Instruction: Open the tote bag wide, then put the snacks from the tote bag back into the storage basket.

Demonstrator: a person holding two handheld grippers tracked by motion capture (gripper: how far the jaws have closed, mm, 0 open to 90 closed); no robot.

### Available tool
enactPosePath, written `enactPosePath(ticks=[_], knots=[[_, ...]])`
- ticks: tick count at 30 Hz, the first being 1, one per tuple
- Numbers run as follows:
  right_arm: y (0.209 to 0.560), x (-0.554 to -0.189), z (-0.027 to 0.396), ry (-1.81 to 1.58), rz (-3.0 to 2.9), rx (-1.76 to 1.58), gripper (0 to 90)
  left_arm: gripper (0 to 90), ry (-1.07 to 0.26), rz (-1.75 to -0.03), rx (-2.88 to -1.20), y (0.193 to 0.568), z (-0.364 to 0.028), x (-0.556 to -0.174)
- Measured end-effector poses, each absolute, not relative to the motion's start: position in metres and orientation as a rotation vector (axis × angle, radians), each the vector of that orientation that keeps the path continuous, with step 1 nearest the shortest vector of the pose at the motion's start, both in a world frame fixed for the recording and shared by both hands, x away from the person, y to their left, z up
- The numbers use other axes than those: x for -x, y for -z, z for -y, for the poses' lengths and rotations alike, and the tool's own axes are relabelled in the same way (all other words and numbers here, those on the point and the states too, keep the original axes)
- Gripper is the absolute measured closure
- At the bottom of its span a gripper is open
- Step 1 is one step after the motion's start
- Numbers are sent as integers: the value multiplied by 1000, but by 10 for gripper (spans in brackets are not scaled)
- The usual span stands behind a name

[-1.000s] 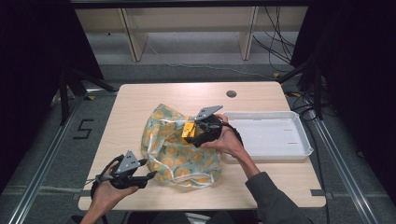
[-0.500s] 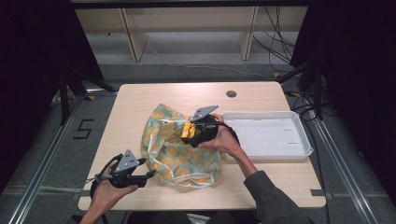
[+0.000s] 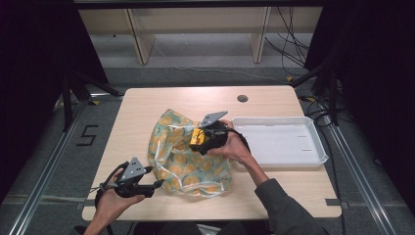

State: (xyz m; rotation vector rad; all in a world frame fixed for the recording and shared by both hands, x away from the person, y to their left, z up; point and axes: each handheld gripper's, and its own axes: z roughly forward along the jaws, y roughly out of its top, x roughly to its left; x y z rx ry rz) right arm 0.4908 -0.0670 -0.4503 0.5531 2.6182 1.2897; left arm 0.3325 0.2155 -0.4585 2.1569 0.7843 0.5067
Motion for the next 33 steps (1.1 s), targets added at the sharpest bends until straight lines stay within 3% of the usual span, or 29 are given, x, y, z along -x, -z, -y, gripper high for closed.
enactPosePath(ticks=[16,20,33], knots=[[455,-494,63,-1258,-2633,-512,224,369,-504,-800,-2144,460,-220,-335],[454,-493,64,-1279,-2619,-494,286,370,-513,-799,-2139,460,-220,-334],[452,-488,61,-1256,-2619,-535,290,370,-515,-809,-2134,460,-223,-338]])
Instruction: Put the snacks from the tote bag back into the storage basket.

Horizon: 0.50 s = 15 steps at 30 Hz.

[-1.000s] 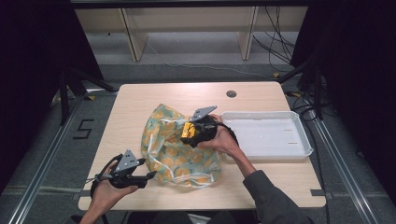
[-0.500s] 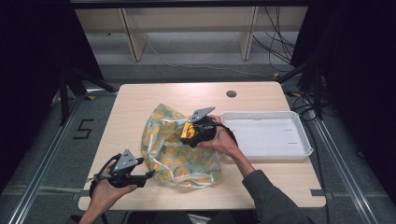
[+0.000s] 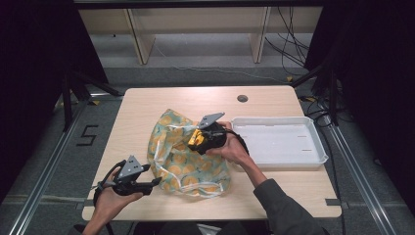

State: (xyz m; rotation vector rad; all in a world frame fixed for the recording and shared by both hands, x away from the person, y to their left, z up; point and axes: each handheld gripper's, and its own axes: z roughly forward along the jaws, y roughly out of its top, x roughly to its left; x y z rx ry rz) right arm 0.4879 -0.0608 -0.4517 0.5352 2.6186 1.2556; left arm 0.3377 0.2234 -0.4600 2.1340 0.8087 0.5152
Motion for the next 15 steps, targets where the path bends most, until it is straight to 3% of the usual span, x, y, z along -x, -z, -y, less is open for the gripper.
enactPosePath(ticks=[15], knots=[[412,-470,60,-1325,-2564,-531,291,361,-539,-847,-2113,465,-234,-337]])
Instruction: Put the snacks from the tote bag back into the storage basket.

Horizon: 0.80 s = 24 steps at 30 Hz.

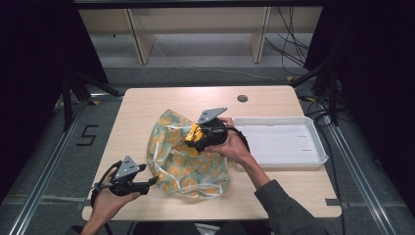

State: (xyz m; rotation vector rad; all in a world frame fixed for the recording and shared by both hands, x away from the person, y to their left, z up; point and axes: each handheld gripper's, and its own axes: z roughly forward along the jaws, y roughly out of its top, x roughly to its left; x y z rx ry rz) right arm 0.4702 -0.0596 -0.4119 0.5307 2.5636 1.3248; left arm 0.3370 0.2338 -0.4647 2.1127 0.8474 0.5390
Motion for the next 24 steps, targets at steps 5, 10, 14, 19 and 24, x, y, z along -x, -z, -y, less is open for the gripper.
enactPosePath(ticks=[5,10,14,19,24], knots=[[400,-464,60,-1335,-2548,-537,291,350,-544,-883,-2088,464,-239,-335],[387,-458,65,-1338,-2526,-551,291,343,-590,-886,-2109,469,-252,-338],[379,-453,71,-1353,-2502,-580,291,341,-602,-870,-2171,473,-256,-338],[369,-445,84,-1364,-2473,-611,291,337,-600,-903,-2192,480,-251,-335],[361,-438,99,-1367,-2454,-621,291,326,-602,-892,-2204,481,-249,-332]])
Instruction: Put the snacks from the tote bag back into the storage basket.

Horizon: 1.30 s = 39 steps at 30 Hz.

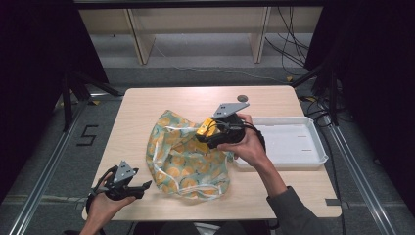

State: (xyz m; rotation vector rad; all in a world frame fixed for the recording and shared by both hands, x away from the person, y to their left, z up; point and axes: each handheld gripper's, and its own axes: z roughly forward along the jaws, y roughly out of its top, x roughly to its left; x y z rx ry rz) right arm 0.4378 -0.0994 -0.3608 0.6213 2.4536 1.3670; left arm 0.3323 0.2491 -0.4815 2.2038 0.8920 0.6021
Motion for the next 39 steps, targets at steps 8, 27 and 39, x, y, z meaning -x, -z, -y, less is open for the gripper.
enactPosePath(ticks=[8,27,39], knots=[[354,-427,131,-1352,-2435,-649,291,318,-609,-877,-2219,484,-248,-329],[358,-415,187,-1322,-2364,-804,291,309,-618,-879,-2203,485,-255,-328],[370,-421,217,-1251,-2323,-891,291,298,-616,-878,-2203,486,-255,-328]])
